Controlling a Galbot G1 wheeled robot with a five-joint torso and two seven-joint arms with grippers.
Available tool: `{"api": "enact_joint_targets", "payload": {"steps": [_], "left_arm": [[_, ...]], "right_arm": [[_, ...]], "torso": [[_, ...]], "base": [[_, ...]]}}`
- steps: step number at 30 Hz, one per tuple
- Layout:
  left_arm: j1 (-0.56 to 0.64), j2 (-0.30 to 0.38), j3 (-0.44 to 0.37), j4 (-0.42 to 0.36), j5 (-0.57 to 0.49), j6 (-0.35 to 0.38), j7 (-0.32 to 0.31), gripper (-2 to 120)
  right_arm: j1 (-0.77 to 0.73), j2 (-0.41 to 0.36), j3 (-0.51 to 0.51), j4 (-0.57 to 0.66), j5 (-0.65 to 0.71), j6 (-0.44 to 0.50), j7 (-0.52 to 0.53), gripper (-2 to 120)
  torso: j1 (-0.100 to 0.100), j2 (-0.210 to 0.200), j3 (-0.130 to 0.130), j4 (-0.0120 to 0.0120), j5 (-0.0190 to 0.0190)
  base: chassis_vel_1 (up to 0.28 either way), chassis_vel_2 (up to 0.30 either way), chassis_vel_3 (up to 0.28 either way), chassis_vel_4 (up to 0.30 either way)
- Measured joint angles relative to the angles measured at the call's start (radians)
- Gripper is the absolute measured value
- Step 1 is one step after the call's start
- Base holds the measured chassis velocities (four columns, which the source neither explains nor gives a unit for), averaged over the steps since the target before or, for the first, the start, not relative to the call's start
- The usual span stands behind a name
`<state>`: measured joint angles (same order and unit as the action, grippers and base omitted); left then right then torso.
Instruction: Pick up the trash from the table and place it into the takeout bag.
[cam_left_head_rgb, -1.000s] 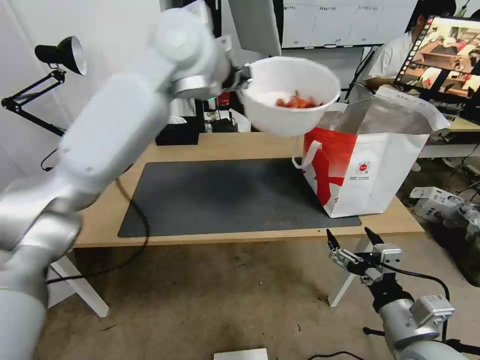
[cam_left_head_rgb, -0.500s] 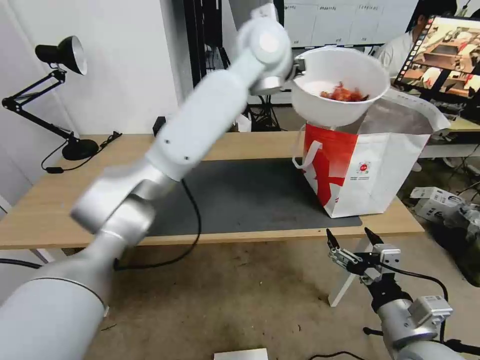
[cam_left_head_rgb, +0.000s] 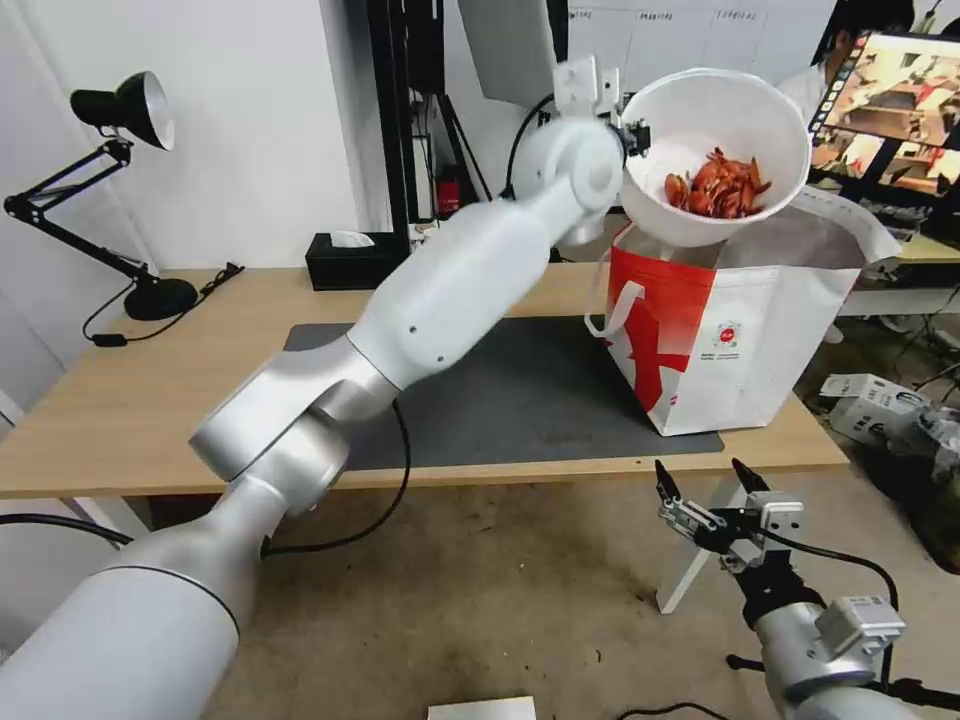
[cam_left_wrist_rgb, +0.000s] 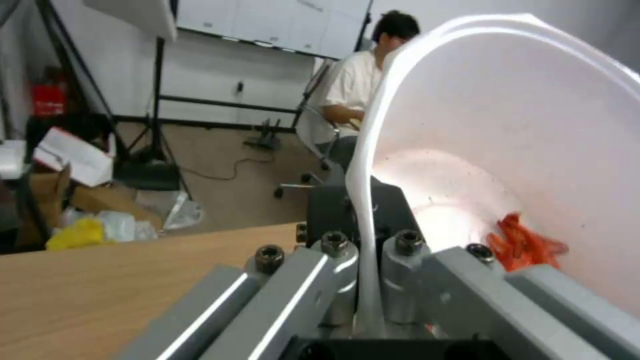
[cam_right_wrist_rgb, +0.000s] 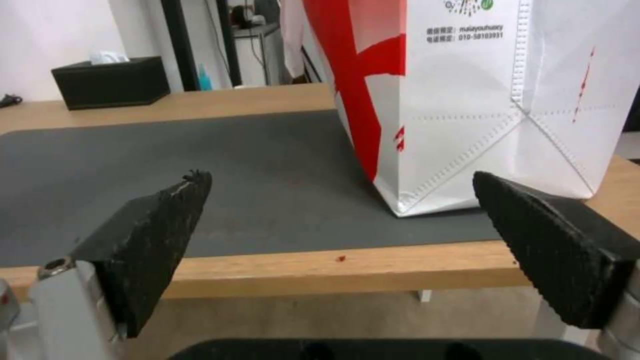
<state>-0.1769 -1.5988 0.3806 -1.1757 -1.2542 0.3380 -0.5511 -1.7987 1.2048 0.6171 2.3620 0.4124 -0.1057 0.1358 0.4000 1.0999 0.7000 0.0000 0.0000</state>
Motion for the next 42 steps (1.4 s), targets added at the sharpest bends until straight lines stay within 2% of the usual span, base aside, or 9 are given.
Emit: {"api": "enact_joint_targets", "payload": {"steps": [4, 6, 7, 8, 13, 16, 20, 31, 42], "left_arm": [[0.007, 0.001, 0.014, -0.012, 0.000, -0.001, 0.019, 0], [0.014, 0.002, 0.050, -0.030, -0.009, 0.060, 0.042, 0], [0.014, 0.002, 0.050, -0.030, -0.009, 0.060, 0.042, 0], [0.019, 0.002, 0.062, -0.028, -0.009, 0.082, 0.058, 12], [0.021, 0.003, 0.059, -0.021, -0.010, 0.106, 0.060, 28], [0.019, 0.004, 0.054, -0.016, -0.011, 0.120, 0.063, 45], [0.017, 0.004, 0.053, -0.015, -0.013, 0.127, 0.063, 53], [0.004, 0.005, 0.046, -0.014, -0.017, 0.160, 0.063, 97], [-0.004, 0.006, 0.046, -0.030, -0.015, 0.190, 0.070, 100]], "right_arm": [[0.003, 0.002, -0.003, -0.001, -0.001, 0.000, 0.004, 100], [0.006, 0.006, -0.005, -0.004, -0.002, 0.000, 0.007, 100], [0.006, 0.006, -0.005, -0.004, -0.002, 0.000, 0.007, 100], [0.006, 0.010, -0.006, -0.005, -0.002, 0.000, 0.008, 100], [0.008, 0.014, -0.009, -0.009, -0.002, 0.001, 0.009, 100], [0.015, 0.014, -0.018, -0.013, -0.002, 0.001, 0.013, 100], [0.017, 0.014, -0.022, -0.015, -0.002, 0.001, 0.014, 100], [0.024, 0.022, -0.025, -0.023, -0.005, 0.001, 0.015, 100], [0.029, 0.025, -0.031, -0.027, -0.004, 0.001, 0.016, 100]], "torso": [[0.000, 0.000, 0.000, 0.0000, 0.0000], [0.000, 0.000, 0.000, -0.0001, 0.0000], [0.000, 0.000, 0.000, -0.0001, 0.0000], [0.000, 0.000, 0.000, -0.0001, 0.0000], [0.000, 0.000, 0.000, -0.0001, -0.0001], [0.000, 0.000, 0.000, 0.0000, 0.0000], [0.000, 0.000, 0.000, 0.0000, -0.0001], [0.000, 0.000, 0.000, 0.0000, 0.0000], [0.000, 0.000, 0.000, -0.0001, 0.0000]], "base": [[0.000, 0.000, 0.000, 0.000], [0.000, 0.000, 0.000, 0.000], [0.000, 0.000, 0.000, 0.000], [0.000, 0.000, 0.000, 0.000], [0.000, 0.000, 0.000, 0.000], [0.000, 0.000, 0.000, 0.000], [0.000, 0.000, 0.000, 0.000], [0.000, 0.000, 0.000, 0.000], [0.000, 0.000, 0.000, 0.000]]}}
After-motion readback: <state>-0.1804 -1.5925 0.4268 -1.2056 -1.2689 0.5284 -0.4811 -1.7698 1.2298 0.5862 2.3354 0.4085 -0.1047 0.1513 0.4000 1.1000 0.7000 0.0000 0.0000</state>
